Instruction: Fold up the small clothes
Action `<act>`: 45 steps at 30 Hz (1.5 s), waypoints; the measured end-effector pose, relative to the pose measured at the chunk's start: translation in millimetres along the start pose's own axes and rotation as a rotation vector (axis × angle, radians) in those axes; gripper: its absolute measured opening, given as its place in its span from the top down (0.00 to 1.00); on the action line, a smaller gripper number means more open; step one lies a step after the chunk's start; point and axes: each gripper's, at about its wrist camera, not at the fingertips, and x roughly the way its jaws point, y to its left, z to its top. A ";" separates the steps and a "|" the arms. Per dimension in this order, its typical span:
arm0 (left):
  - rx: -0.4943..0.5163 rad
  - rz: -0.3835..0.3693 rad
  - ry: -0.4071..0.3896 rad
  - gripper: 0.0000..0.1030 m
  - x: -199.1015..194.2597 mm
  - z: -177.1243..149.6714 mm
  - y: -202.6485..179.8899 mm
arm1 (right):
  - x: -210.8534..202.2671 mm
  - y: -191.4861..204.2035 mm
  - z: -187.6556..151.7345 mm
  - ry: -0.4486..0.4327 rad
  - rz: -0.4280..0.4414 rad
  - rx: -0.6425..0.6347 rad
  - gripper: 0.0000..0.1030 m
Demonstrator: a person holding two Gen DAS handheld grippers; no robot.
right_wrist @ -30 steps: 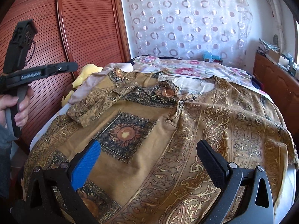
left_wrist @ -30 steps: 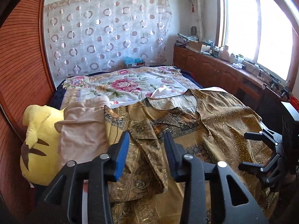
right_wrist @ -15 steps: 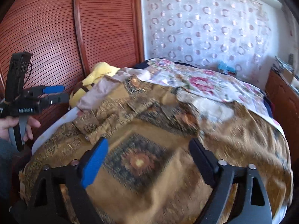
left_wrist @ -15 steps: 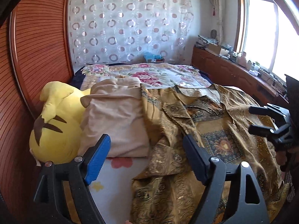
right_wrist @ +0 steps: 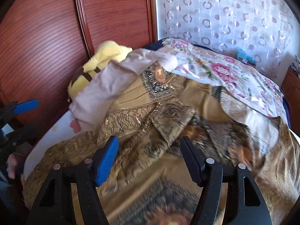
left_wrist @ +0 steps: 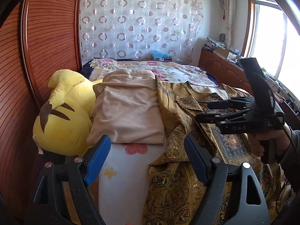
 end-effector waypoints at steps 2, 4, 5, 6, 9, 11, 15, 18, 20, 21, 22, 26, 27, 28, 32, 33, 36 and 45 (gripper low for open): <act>-0.005 0.001 0.005 0.21 1.0 -1.8 1.2 | 10.9 3.6 4.9 0.017 -0.013 -0.012 0.32; -0.008 -0.004 0.007 0.21 1.5 -3.0 1.2 | 21.6 6.4 7.5 0.040 -0.042 -0.030 0.32; -0.009 -0.010 0.008 0.21 2.0 -3.4 1.5 | 26.0 6.6 7.6 0.055 -0.067 -0.044 0.32; -0.009 -0.009 0.010 0.21 2.3 -3.5 1.1 | 29.3 6.8 7.8 0.064 -0.078 -0.051 0.32; -0.004 -0.011 0.011 0.21 3.0 -3.3 -1.8 | 29.9 -9.6 6.3 0.069 -0.095 -0.014 0.32; -0.001 -0.014 0.012 0.21 4.7 -1.6 -5.1 | 21.7 -19.5 2.8 0.061 -0.120 0.005 0.32; 0.020 -0.016 0.013 0.21 10.1 4.9 -14.0 | -0.8 -32.1 -12.0 0.039 -0.146 0.026 0.32; 0.040 -0.016 0.028 0.21 22.3 15.6 -21.8 | -19.3 -39.0 -22.7 0.011 -0.142 0.039 0.32; 0.053 -0.022 0.041 0.21 34.1 24.6 -26.3 | -34.3 -39.1 -31.3 -0.008 -0.140 0.037 0.32; 0.058 -0.024 0.052 0.21 41.7 29.9 -28.4 | -38.4 -41.2 -35.9 -0.014 -0.143 0.038 0.32; 0.059 -0.028 0.060 0.21 47.3 33.5 -29.6 | -43.5 -43.0 -41.5 -0.016 -0.150 0.039 0.32; 0.072 -0.031 0.095 0.21 74.6 49.4 -35.0 | -61.2 -56.5 -66.2 -0.022 -0.186 0.036 0.32; 0.064 -0.046 0.105 0.21 82.0 53.0 -34.6 | -67.0 -60.0 -72.0 -0.023 -0.198 0.041 0.32; 0.055 -0.050 0.118 0.21 88.0 55.8 -33.9 | -71.1 -64.0 -77.9 -0.026 -0.210 0.048 0.32; 0.045 -0.056 0.160 0.27 114.9 64.8 -33.8 | -93.9 -76.8 -103.6 -0.033 -0.252 0.072 0.32; 0.040 -0.055 0.172 0.29 121.9 66.1 -33.3 | -99.3 -78.2 -110.6 -0.030 -0.258 0.079 0.32; 0.036 -0.045 0.195 0.42 138.9 69.7 -33.9 | -107.1 -85.1 -130.0 -0.015 -0.270 0.105 0.32; -0.039 -0.090 0.225 0.62 162.0 86.5 -29.9 | -130.4 -88.3 -154.4 -0.009 -0.252 0.163 0.32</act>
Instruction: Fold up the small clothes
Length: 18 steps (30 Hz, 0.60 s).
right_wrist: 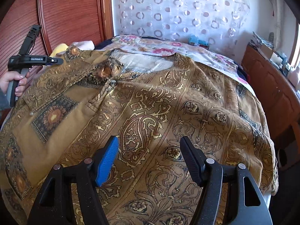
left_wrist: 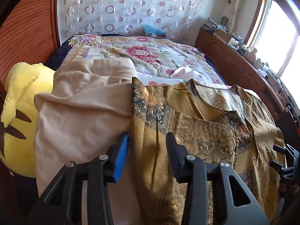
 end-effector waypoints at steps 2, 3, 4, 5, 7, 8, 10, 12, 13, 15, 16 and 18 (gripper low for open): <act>0.006 0.004 0.006 0.76 1.0 3.3 -0.5 | -1.2 0.3 -1.8 0.010 0.002 0.006 0.32; 0.013 0.008 0.008 0.81 1.3 4.3 -1.4 | -0.9 0.5 -2.2 0.017 0.005 0.010 0.32; 0.025 0.014 0.011 0.90 1.2 5.3 -2.1 | 1.4 -0.7 -0.3 0.024 0.006 0.016 0.32; 0.044 0.026 0.010 0.95 -0.2 5.2 -4.3 | 0.0 -1.6 -1.4 0.027 0.005 0.024 0.32; 0.078 0.043 -0.012 0.97 -7.7 6.3 -8.6 | -1.2 -7.3 2.6 0.032 0.011 0.039 0.32; 0.090 0.054 -0.035 0.98 -15.7 8.8 -9.6 | -0.4 -11.1 2.8 0.033 0.015 0.047 0.32; 0.093 0.063 -0.078 0.98 -29.9 16.0 -9.3 | -1.6 -11.6 2.4 0.038 0.015 0.058 0.32; 0.095 0.082 -0.127 0.98 -45.4 25.2 -6.8 | -2.3 -11.9 2.9 0.040 0.015 0.056 0.32; 0.104 0.097 -0.144 0.98 -51.3 29.5 -6.4 | -0.1 -12.5 5.4 0.042 0.014 0.053 0.32; 0.123 0.119 -0.152 0.98 -56.3 39.8 -4.2 | 0.6 -11.3 6.5 0.044 0.010 0.044 0.32; 0.131 0.132 -0.158 0.98 -57.3 44.2 -3.2 | 1.2 -10.9 7.4 0.045 0.009 0.040 0.32; 0.143 0.145 -0.159 0.98 -54.2 50.1 -1.9 | 1.1 -10.7 7.9 0.046 0.008 0.038 0.32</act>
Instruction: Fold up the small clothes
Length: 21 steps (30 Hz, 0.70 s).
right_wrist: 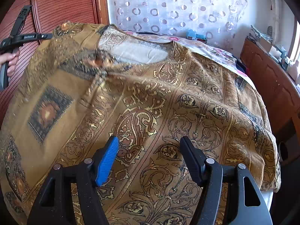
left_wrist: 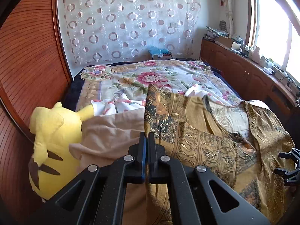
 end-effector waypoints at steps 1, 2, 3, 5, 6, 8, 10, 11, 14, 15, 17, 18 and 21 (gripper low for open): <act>0.005 0.005 0.001 0.98 3.1 -0.1 -1.1 | -0.7 -0.5 -1.0 0.000 0.000 0.001 0.32; 0.012 0.006 0.006 0.98 5.5 -2.2 -1.6 | -0.9 -0.5 -1.2 0.000 0.000 0.003 0.32; 0.017 0.003 0.009 0.98 7.8 -4.6 -1.9 | -1.6 -0.9 -2.1 -0.001 0.001 0.005 0.32; 0.015 0.006 0.010 0.97 8.7 -10.9 -3.5 | -3.3 -1.9 -3.8 -0.002 0.004 0.010 0.32; 0.012 0.001 0.013 0.97 8.3 -15.0 -2.8 | -2.2 -2.0 -2.3 -0.001 0.006 0.012 0.32; 0.007 -0.016 0.018 0.82 4.0 -21.7 -4.5 | -2.8 -1.5 -1.3 0.001 0.007 0.012 0.32; 0.005 -0.036 0.010 0.76 -3.5 -31.0 -6.1 | 0.5 -3.1 3.2 0.004 0.006 0.010 0.32; 0.009 -0.055 0.006 0.68 -8.5 -37.2 -8.3 | 1.0 -3.2 4.2 0.005 0.004 0.008 0.32; 0.016 -0.093 0.006 0.54 -19.3 -59.4 -18.4 | 1.0 -3.1 5.1 0.005 0.001 0.009 0.32; 0.019 -0.093 0.010 0.51 -21.1 -63.6 -22.7 | 0.8 -3.5 4.9 0.005 0.000 0.012 0.32; 0.031 -0.100 0.022 0.40 -22.1 -76.8 -31.2 | 0.2 -4.4 5.3 0.004 0.003 0.017 0.32; 0.034 -0.104 0.028 0.39 -21.9 -81.6 -33.4 | 0.3 -5.0 5.6 0.004 0.004 0.018 0.32; 0.039 -0.113 0.061 0.37 -15.5 -94.3 -37.9 | 0.3 -4.8 5.5 0.006 0.001 0.014 0.32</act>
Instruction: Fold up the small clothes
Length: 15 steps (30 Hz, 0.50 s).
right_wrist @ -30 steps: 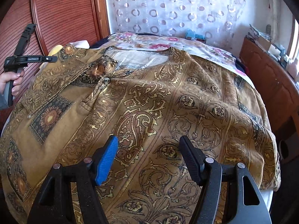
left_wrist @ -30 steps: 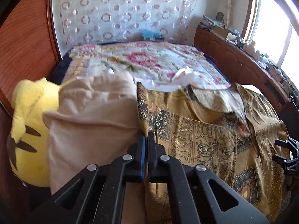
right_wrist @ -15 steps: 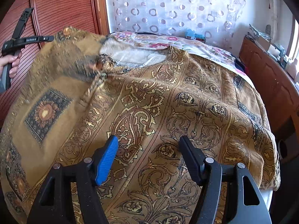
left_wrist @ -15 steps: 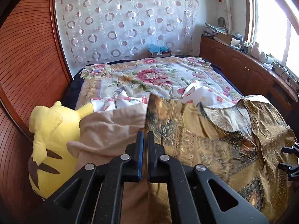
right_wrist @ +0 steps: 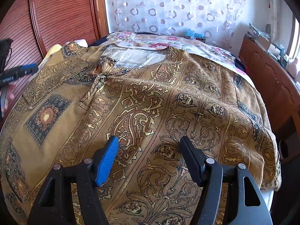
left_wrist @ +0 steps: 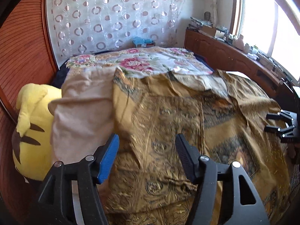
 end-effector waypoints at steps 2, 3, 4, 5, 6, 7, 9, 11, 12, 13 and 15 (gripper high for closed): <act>0.003 0.007 0.015 0.37 6.7 -5.8 0.8 | -0.1 0.0 -0.1 0.000 -0.002 -0.002 0.32; 0.000 0.014 0.025 0.36 9.6 -8.9 1.0 | -0.2 0.1 0.0 0.000 -0.001 -0.001 0.32; -0.005 0.018 0.035 0.36 12.6 -10.8 1.5 | -0.2 0.0 -0.1 0.000 -0.001 -0.001 0.32; -0.009 0.019 0.041 0.36 15.0 -12.7 1.3 | -0.2 0.0 -0.1 0.000 -0.001 0.000 0.32; -0.010 0.020 0.044 0.36 16.9 -14.6 1.1 | -0.1 -0.2 -0.3 -0.001 -0.001 0.000 0.32; -0.008 0.023 0.047 0.34 18.0 -17.0 1.1 | 0.0 -0.3 -0.2 0.000 -0.001 0.000 0.32; 0.003 0.038 0.058 0.32 22.5 -19.9 -0.2 | 0.1 -0.3 -0.5 0.000 -0.002 -0.002 0.32; 0.008 0.042 0.064 0.30 24.4 -21.5 -0.6 | -0.1 -0.5 -0.7 -0.001 0.000 -0.001 0.32; 0.009 0.044 0.065 0.30 24.7 -22.2 -0.3 | -0.4 -0.6 -1.0 -0.002 0.001 0.000 0.32; 0.011 0.048 0.067 0.30 25.0 -22.5 -0.6 | -0.5 -1.1 -0.9 -0.002 0.002 0.000 0.32; 0.019 0.056 0.073 0.29 26.1 -22.6 -1.3 | -1.2 -3.8 -0.4 -0.005 0.016 0.010 0.32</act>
